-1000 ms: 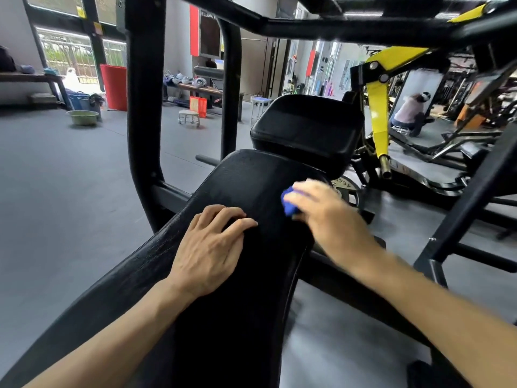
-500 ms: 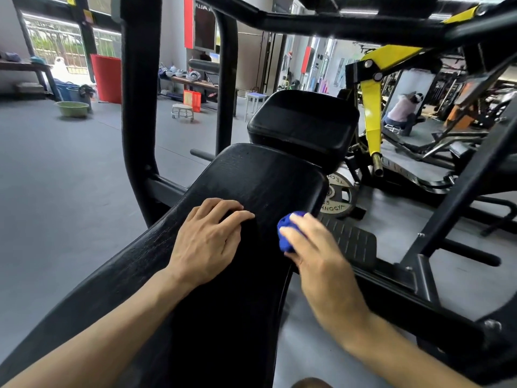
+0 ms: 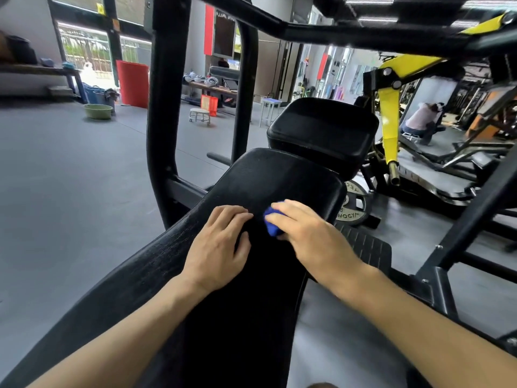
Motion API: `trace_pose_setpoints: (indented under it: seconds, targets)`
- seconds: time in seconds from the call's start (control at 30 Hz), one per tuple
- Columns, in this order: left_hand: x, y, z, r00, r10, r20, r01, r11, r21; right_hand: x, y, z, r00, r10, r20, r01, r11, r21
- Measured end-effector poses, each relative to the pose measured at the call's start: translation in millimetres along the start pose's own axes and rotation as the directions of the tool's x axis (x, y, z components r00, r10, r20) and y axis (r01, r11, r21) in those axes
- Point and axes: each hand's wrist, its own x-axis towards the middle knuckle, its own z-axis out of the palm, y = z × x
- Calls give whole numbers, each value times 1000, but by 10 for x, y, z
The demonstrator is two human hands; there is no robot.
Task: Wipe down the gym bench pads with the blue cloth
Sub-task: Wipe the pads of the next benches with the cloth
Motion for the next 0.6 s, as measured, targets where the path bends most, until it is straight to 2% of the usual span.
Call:
trace_pose_setpoints:
  seconds: [0.1, 0.17, 0.37, 0.5, 0.6]
  targets:
    - [3, -1, -1, 999, 37, 17, -37, 999, 33, -476, 123, -225, 999, -10, -37, 7, 997, -75]
    - [8, -6, -3, 998, 60, 36, -62, 996, 60, -489, 94, -229, 998, 26, -54, -33, 993, -116]
    - [7, -34, 11, 996, 50, 68, -54, 997, 60, 539, -96, 114, 991, 133, -34, -135, 989, -59]
    - [17, -34, 6, 991, 54, 123, -65, 994, 86, 210, 146, -33, 999, 18, -42, -21, 996, -90]
    - [27, -21, -10, 983, 49, 177, -77, 985, 152, -259, 256, -300, 997, 4, -75, -13, 992, -128]
